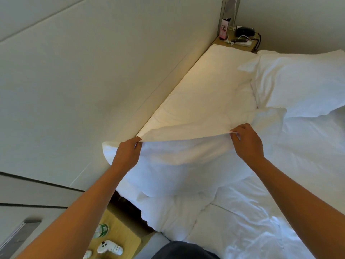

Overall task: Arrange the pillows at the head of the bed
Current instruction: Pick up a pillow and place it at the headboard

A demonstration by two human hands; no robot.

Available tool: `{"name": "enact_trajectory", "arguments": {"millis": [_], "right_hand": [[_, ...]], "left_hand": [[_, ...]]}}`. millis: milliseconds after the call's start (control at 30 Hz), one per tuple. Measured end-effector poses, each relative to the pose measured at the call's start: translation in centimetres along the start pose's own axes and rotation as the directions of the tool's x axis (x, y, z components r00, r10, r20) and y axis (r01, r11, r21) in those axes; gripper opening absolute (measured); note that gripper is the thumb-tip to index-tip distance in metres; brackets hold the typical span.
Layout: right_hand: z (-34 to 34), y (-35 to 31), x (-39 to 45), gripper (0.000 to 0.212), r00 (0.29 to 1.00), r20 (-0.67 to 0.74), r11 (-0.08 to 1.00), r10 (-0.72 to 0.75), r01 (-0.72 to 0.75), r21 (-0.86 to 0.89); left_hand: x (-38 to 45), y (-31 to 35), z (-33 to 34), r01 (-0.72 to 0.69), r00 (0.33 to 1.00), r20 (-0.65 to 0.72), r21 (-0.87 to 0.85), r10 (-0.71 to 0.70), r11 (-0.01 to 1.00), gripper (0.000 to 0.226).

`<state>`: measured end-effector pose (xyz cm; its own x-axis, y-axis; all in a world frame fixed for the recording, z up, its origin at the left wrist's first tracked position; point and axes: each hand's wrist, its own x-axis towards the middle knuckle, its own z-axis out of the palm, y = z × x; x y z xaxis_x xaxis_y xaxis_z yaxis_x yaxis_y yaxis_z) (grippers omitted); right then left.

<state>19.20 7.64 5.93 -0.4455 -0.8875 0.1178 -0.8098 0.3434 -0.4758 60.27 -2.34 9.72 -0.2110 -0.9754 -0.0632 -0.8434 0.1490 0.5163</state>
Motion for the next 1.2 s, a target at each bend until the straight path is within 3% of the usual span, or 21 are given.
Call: {"name": "enact_trajectory", "arguments": {"millis": [300, 667, 800, 967, 1200], "right_hand": [[-0.2, -0.1, 1.7, 0.017, 0.992, -0.041, 0.988, -0.12, 0.123, 0.098], [-0.9, 0.1, 4.1, 0.023, 0.978, 0.083, 0.977, -0.192, 0.199, -0.082], [-0.5, -0.5, 4.7, 0.019, 0.993, 0.031, 0.992, -0.112, 0.11, 0.062], [-0.9, -2.8, 6.6, 0.013, 0.993, -0.049, 0.959, -0.109, 0.117, 0.259], [-1.7, -5.1, 8.3, 0.012, 0.975, -0.122, 0.945, -0.187, 0.213, 0.249]], "left_hand": [[0.3, 1.0, -0.3, 0.042, 0.999, -0.036, 0.107, -0.038, 0.993, 0.029], [2.9, 0.7, -0.1, -0.012, 1.0, -0.026, 0.13, 0.016, 0.991, 0.029], [3.1, 0.4, -0.3, -0.024, 0.999, -0.043, 0.104, 0.028, 0.994, 0.025], [3.4, 0.4, -1.0, 0.048, 0.996, -0.076, 0.118, -0.039, 0.992, 0.035], [2.8, 0.7, -2.9, 0.089, 0.985, -0.153, 0.082, -0.075, 0.993, 0.032]]}}
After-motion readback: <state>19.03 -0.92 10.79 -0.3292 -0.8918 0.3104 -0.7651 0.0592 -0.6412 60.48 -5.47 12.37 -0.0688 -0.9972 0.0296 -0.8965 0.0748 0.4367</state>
